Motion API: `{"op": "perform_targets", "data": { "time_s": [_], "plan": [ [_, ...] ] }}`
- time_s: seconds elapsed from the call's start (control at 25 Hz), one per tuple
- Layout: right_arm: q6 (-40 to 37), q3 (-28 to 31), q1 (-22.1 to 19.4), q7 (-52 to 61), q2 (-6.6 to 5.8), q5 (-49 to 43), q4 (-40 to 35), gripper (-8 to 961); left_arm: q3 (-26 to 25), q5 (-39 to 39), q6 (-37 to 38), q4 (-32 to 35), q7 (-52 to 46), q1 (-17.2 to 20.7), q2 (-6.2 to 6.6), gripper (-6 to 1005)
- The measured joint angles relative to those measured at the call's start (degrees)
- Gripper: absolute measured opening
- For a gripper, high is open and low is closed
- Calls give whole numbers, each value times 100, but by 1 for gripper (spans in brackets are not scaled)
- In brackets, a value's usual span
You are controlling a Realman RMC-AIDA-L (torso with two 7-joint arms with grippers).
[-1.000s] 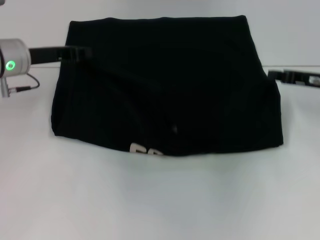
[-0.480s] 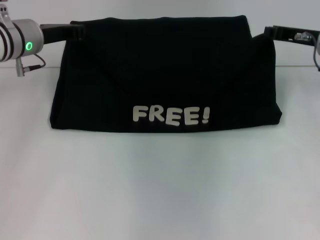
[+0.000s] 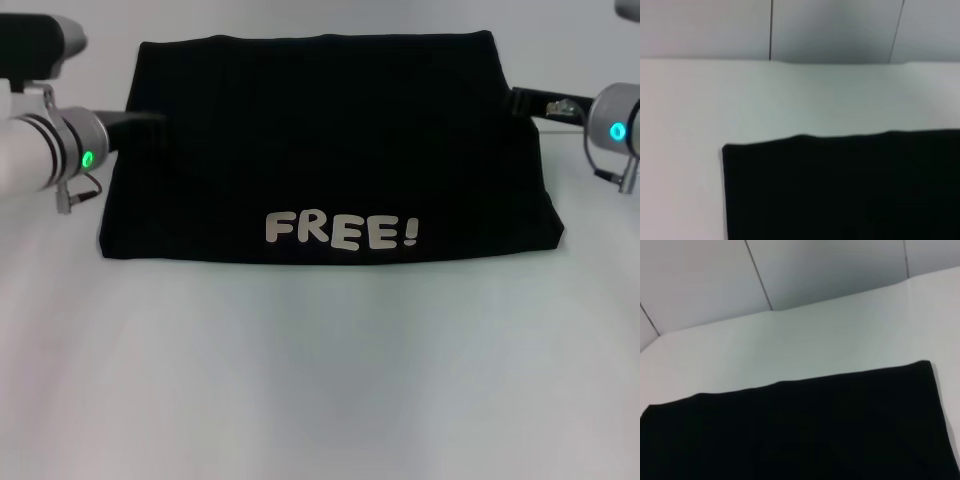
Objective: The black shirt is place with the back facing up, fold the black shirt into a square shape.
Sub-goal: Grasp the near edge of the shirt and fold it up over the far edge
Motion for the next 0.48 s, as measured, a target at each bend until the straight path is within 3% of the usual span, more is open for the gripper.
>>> {"op": "perform_targets", "data": {
  "time_s": [0.12, 0.48],
  "plan": [
    [121, -8, -9, 22, 65, 0, 4, 131, 2, 0, -114, -64, 47, -9, -40, 214],
    [151, -93, -46, -6, 67, -7, -15, 180, 23, 24, -196, -106, 105, -42, -65, 249]
  ]
}}
